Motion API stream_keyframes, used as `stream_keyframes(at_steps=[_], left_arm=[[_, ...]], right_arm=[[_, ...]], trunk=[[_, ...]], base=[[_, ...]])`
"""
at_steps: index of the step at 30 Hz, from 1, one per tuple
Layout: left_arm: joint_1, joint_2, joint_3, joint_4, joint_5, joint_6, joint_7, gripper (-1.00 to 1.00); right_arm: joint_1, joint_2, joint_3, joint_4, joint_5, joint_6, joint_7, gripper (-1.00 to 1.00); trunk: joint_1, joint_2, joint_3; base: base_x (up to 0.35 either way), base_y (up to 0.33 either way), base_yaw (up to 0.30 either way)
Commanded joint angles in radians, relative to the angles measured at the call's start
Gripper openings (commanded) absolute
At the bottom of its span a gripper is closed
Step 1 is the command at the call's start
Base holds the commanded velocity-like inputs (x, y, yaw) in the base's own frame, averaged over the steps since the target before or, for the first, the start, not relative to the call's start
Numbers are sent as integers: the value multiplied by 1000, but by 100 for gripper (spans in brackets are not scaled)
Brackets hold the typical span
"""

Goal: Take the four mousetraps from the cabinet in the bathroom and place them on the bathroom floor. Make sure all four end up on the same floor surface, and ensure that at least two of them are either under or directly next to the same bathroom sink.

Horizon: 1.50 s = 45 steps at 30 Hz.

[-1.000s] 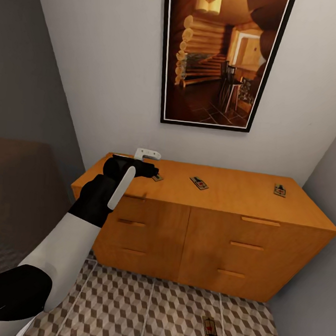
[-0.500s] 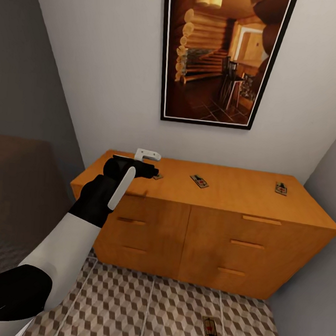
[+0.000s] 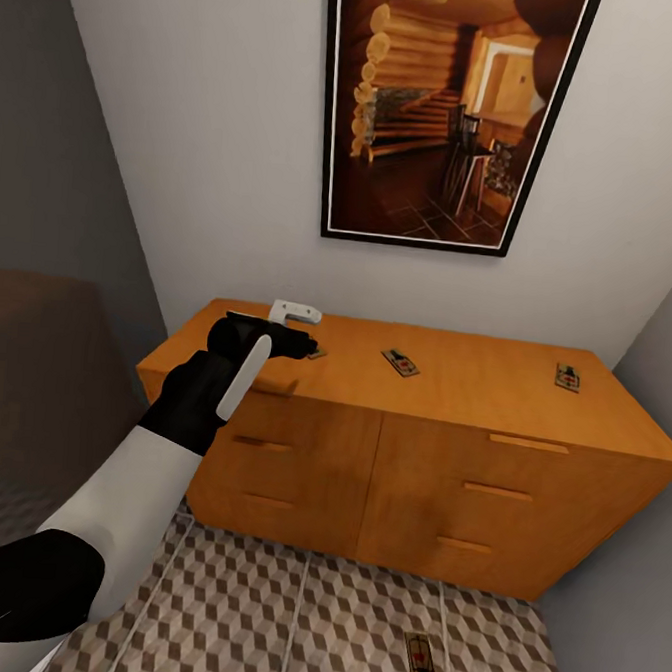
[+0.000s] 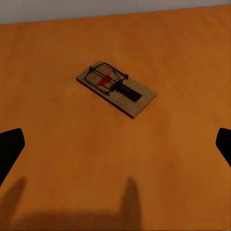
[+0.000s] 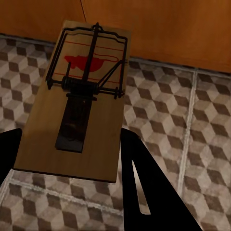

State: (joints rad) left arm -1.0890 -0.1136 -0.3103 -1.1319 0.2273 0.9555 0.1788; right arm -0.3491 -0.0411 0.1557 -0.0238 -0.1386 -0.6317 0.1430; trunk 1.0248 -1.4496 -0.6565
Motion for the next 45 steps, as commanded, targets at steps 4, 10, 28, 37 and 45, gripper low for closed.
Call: stream_keyframes(at_steps=[4, 10, 28, 37, 45], left_arm=[[-1, 0, -1, 3, 11, 2, 10, 100], [-1, 0, -1, 8, 11, 1, 10, 100], [0, -1, -1, 20, 11, 0, 10, 100], [0, -1, -1, 20, 11, 0, 10, 100], [0, -2, -1, 22, 11, 0, 10, 100]], right_arm=[[-1, 0, 7, 1, -15, -2, 10, -100], [-1, 0, 7, 1, -15, -2, 10, -100], [-1, 0, 7, 1, -15, -2, 11, -100], [-1, 0, 7, 1, -15, -2, 11, -100], [-1, 0, 7, 1, -15, -2, 11, -100]], trunk=[[0, 0, -1], [0, 0, -2], [0, 0, -2], [0, 0, -2], [0, 0, -2]], base=[[119, 0, 0], [34, 0, 0], [22, 0, 0], [156, 0, 0], [34, 0, 0]])
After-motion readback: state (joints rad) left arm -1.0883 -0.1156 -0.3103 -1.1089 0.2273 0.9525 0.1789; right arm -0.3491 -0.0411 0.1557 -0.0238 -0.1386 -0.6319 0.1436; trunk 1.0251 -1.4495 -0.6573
